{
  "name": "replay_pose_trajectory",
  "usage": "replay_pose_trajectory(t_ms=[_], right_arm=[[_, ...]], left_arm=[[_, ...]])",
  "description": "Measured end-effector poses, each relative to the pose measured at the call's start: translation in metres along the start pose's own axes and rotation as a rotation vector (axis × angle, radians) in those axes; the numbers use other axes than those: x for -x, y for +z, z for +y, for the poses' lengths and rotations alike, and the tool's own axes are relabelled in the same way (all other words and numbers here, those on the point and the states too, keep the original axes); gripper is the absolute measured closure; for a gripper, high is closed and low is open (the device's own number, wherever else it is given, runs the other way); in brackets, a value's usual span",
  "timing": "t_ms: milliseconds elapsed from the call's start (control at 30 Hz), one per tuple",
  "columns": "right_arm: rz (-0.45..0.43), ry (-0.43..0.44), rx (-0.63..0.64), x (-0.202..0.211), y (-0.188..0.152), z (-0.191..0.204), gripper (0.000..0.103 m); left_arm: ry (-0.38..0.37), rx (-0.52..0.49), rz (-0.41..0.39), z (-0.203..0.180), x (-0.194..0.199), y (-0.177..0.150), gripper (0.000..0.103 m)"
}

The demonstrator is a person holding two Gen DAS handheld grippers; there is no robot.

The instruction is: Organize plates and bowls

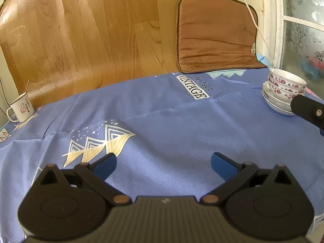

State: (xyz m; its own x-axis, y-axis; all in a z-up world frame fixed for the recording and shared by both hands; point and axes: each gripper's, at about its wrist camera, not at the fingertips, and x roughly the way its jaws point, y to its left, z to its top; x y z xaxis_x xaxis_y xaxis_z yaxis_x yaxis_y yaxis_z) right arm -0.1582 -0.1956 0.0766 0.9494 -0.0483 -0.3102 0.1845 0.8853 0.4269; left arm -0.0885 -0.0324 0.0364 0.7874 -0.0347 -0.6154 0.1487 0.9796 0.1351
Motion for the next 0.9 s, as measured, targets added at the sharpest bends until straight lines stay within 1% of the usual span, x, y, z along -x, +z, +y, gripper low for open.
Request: replay_pose_trajectory(t_ms=[267, 400, 500, 600, 700, 800, 900], right_arm=[[-0.002, 0.001, 0.001, -0.0014, 0.0003, -0.0007, 0.006], [-0.025, 0.007, 0.014, 0.0009, 0.0007, 0.0009, 0.006], [-0.038, 0.012, 0.024, 0.0021, 0.0012, 0.0023, 0.006], [-0.038, 0.013, 0.023, 0.0015, 0.0015, 0.0020, 0.006], [-0.036, 0.012, 0.019, 0.0013, 0.0018, 0.0011, 0.006], [-0.035, 0.012, 0.018, 0.0017, 0.0015, 0.0009, 0.006], [-0.032, 0.012, 0.014, 0.0020, 0.0009, 0.0007, 0.006]], left_arm=[[0.047, 0.000, -0.043, 0.0012, 0.0039, 0.0019, 0.000], [0.074, 0.013, -0.072, 0.0022, 0.0069, 0.0025, 0.000], [0.072, 0.030, -0.086, 0.0049, 0.0088, 0.0032, 0.000], [0.062, 0.045, -0.088, 0.0070, 0.0092, 0.0039, 0.000], [0.049, 0.040, -0.068, 0.0077, 0.0067, 0.0035, 0.000], [0.081, 0.023, -0.060, 0.0043, 0.0050, 0.0014, 0.000], [0.074, 0.010, -0.057, 0.0024, 0.0061, 0.0002, 0.000]])
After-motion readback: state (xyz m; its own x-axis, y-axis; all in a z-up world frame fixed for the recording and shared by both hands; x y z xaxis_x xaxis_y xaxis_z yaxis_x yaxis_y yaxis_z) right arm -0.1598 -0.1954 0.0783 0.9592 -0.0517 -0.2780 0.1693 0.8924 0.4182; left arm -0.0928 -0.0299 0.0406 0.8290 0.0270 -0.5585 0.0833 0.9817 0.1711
